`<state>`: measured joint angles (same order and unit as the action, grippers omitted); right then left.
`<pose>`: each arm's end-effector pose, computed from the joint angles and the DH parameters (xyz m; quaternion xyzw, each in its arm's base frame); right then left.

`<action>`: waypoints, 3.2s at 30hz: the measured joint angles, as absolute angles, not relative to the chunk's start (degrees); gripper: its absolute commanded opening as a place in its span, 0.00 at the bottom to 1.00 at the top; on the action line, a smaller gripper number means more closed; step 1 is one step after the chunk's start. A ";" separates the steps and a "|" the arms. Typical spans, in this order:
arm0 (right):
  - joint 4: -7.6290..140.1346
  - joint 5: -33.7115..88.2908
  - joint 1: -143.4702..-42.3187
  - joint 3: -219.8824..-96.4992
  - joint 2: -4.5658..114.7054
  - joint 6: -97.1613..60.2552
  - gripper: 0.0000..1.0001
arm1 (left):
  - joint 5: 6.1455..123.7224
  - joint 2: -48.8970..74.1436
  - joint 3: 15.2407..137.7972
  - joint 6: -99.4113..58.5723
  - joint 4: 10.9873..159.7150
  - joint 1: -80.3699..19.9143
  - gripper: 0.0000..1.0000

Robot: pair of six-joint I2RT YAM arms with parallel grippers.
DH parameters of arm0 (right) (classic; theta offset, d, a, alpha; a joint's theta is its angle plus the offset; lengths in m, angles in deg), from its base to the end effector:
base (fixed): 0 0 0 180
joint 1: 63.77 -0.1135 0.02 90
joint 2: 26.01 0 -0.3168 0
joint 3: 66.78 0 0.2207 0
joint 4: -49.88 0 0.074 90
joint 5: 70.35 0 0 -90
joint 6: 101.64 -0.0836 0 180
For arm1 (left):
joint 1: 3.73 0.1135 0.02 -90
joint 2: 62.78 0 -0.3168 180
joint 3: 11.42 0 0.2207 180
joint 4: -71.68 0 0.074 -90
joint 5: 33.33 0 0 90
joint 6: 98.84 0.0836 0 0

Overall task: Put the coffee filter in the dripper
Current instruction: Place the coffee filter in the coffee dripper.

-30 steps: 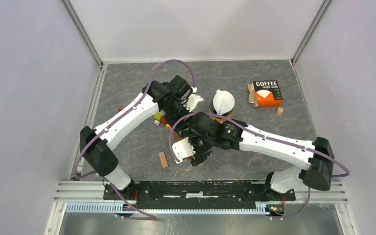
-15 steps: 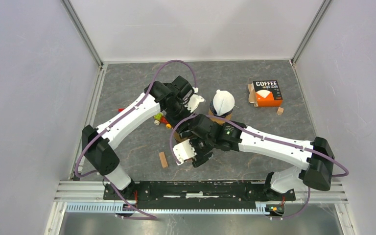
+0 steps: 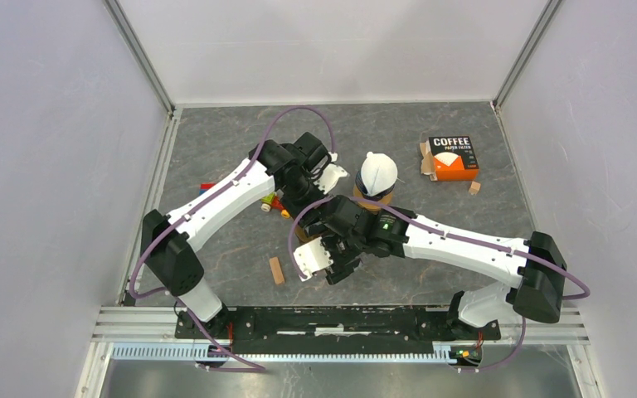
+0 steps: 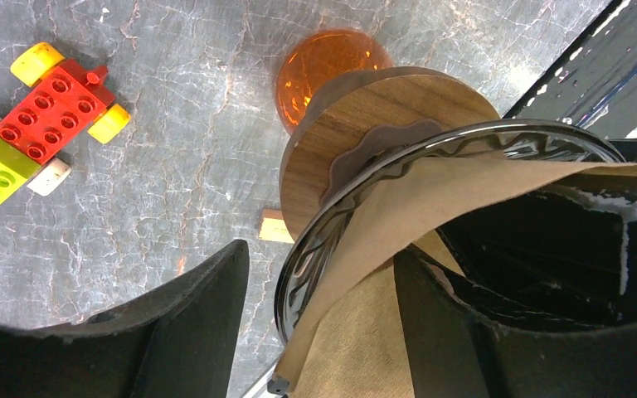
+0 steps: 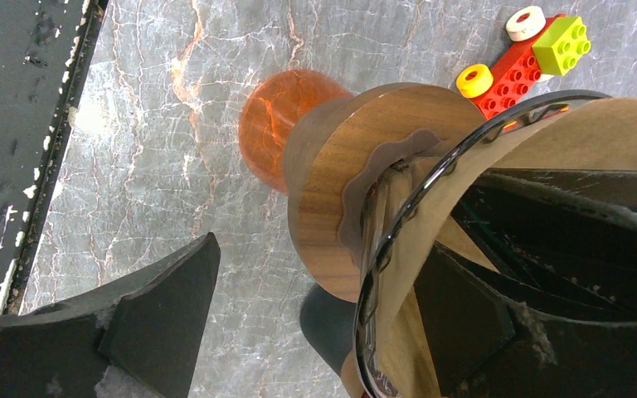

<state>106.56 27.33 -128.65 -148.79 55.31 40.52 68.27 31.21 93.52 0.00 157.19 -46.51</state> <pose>0.1090 0.2588 0.2993 -0.8239 0.4815 0.0960 0.2829 0.2089 -0.2162 0.3212 0.4415 0.8816 -0.1348 0.0986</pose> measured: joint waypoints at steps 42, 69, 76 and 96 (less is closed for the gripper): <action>108.29 34.22 -125.68 -152.73 52.53 40.22 0.94 | 62.74 28.85 96.88 3.89 157.65 -46.58 0.99; 108.92 35.48 -123.80 -153.56 51.37 40.22 0.94 | 63.26 23.58 96.05 4.09 155.38 -45.55 1.00; 108.33 35.27 -122.81 -152.31 51.15 40.24 0.94 | 63.15 22.49 91.40 4.13 153.52 -44.96 1.00; 105.99 34.65 -122.60 -147.99 51.13 41.31 0.93 | 63.63 21.49 85.49 4.11 148.71 -44.94 1.00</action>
<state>105.99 34.65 -122.60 -147.99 51.13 41.31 63.63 21.49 85.49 4.11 148.71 -44.94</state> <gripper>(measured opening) 0.938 0.993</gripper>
